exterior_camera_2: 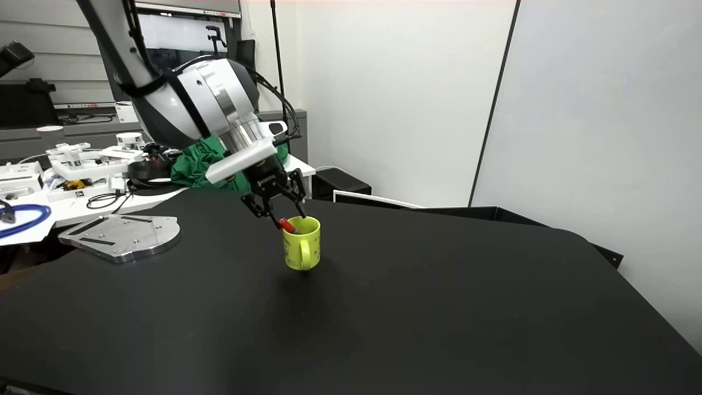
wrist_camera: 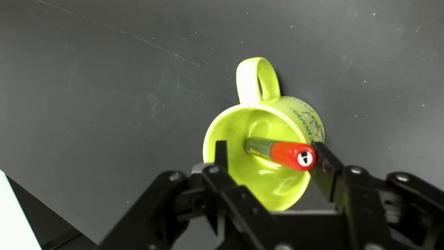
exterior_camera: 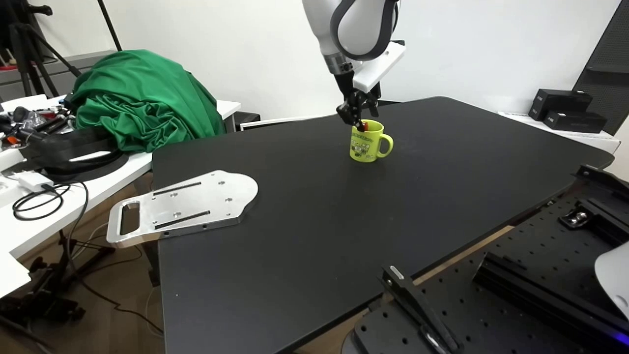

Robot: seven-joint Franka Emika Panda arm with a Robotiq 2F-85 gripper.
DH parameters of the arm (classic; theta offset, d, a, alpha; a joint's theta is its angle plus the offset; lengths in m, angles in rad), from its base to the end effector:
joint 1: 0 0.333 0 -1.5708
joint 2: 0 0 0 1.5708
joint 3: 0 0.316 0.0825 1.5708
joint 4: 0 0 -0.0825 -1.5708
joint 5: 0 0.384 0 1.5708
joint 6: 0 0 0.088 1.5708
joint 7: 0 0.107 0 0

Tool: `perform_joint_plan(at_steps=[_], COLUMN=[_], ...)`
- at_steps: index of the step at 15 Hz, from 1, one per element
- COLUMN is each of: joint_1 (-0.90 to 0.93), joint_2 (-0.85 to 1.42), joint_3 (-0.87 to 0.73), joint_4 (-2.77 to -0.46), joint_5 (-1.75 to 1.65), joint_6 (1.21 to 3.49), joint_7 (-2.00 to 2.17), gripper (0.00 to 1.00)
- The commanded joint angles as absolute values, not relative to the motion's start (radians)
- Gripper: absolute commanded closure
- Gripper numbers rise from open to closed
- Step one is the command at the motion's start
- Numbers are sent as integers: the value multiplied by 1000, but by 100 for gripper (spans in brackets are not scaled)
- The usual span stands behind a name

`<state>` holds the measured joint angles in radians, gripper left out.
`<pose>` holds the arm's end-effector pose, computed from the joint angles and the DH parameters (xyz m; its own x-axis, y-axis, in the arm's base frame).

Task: Pick the marker from the cup and put it on the table, then pick it and put it back in the cup

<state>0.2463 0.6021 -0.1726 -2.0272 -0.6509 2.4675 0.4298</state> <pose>0.5765 0.0419 0.1373 0.9767 0.1919 -0.0962 0.2146 -0.8625 0.4584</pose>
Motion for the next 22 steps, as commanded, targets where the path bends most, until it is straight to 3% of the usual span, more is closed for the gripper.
perform_joint_plan(at_steps=[1,6,8,22], joint_1=[261,250,244,213], joint_2=[616,617,618,601], joint_3=[-187,-175,-171,-146], joint_4=[-2002,-1993,-1985,-1807], joint_5=[-674,-639,-619,-469], joint_6=[2465,2442,2420,2179], joint_7=[478,464,455,380], gripper=[69,100,95,95])
